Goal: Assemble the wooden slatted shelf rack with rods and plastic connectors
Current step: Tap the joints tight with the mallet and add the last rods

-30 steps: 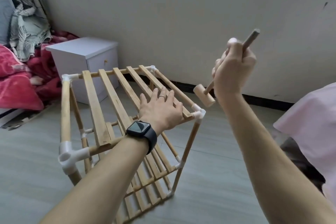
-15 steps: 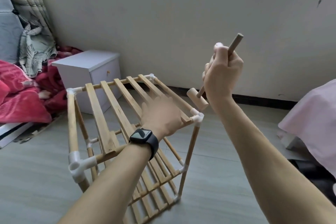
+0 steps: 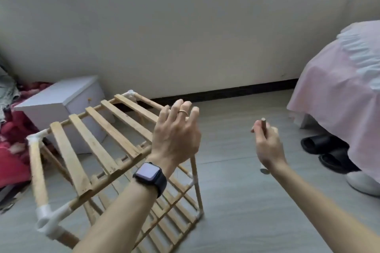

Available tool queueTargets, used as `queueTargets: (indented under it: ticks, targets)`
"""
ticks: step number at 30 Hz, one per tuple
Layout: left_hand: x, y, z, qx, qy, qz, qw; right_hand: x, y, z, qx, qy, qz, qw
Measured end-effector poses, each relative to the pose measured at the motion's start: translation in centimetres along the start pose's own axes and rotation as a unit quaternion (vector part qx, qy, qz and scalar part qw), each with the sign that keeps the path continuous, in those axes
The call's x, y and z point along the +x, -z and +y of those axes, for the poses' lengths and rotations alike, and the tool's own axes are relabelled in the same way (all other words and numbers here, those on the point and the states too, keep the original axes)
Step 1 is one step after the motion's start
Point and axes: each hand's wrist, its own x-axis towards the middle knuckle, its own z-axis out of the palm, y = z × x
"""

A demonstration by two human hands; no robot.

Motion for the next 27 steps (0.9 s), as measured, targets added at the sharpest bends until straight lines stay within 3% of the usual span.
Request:
queueTargets:
  ticks: [2, 5, 9, 13, 16, 19, 27]
  targets:
    - [-0.4, -2.8, 3.9, -0.058, -0.068, 0.008, 0.996, -1.5, 2.6, 7.1, -0.122, -0.063, -0.008, 0.99]
    - [-3.2, -8.5, 10.5, -0.158, -0.075, -0.149, 0.973, -4.5, 6.4, 16.2, -0.278, -0.158, -0.054, 0.946]
    - [-10.1, -18.4, 17.7, -0.189, 0.002, -0.415, 0.89, -9.0, 9.0, 25.4, -0.286, -0.155, -0.092, 0.941]
    - [-17.2, -26.0, 23.2, -0.181, 0.058, -0.587, 0.787, -13.3, 10.4, 32.8, -0.303, -0.143, -0.141, 0.931]
    - [-20.9, -29.5, 25.6, -0.166, 0.063, -0.642, 0.746, -15.4, 11.6, 37.2, -0.391, -0.123, -0.199, 0.89]
    - [-23.4, -31.6, 27.0, -0.166, 0.049, -0.652, 0.739, -16.7, 12.3, 39.6, -0.466, -0.101, -0.215, 0.852]
    - [-24.6, -31.6, 27.1, -0.151, 0.01, -0.683, 0.714, -18.6, 11.8, 40.4, -0.469, -0.138, -0.215, 0.845]
